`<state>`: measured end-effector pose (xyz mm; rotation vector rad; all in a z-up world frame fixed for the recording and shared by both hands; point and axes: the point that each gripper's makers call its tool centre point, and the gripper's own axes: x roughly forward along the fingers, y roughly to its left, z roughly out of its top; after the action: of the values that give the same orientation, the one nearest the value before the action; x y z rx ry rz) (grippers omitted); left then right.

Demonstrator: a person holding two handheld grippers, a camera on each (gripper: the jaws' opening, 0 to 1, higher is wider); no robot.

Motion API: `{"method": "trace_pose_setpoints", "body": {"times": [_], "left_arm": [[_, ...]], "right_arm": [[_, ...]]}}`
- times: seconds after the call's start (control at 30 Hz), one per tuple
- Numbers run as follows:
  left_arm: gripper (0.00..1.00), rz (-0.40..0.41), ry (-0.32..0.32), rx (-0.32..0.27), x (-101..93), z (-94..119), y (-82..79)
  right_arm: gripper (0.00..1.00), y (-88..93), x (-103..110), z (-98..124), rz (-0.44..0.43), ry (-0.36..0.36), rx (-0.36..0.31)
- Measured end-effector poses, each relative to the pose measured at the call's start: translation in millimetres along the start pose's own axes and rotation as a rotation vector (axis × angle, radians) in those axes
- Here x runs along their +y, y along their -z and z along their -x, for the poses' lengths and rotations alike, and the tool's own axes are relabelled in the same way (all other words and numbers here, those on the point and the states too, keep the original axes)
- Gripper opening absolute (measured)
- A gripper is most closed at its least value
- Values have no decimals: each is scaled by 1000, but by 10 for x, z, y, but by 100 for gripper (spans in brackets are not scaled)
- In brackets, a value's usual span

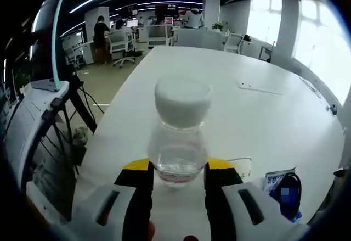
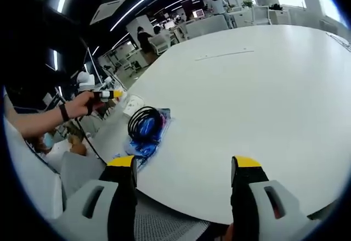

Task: Arrange the tabletop items into an orderly group along one side of the table until the central work area is clear of visible clutter.

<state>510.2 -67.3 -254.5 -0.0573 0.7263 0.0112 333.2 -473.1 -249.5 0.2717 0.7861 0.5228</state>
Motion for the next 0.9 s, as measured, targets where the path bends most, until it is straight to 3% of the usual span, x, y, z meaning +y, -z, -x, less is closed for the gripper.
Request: {"method": "trace_pose_setpoints", "body": {"times": [0.2, 0.33, 0.53, 0.9], "left_arm": [[37, 26, 17, 8, 3, 7, 10], [44, 68, 28, 24, 10, 29, 68], [42, 70, 33, 20, 17, 141, 129], [41, 103, 64, 53, -74, 316, 383]], "right_arm": [[70, -5, 46, -16, 0, -8, -3], [70, -31, 65, -17, 6, -12, -10], [70, -34, 54, -2, -1, -10, -22], [70, 23, 92, -11, -8, -24, -26]]}}
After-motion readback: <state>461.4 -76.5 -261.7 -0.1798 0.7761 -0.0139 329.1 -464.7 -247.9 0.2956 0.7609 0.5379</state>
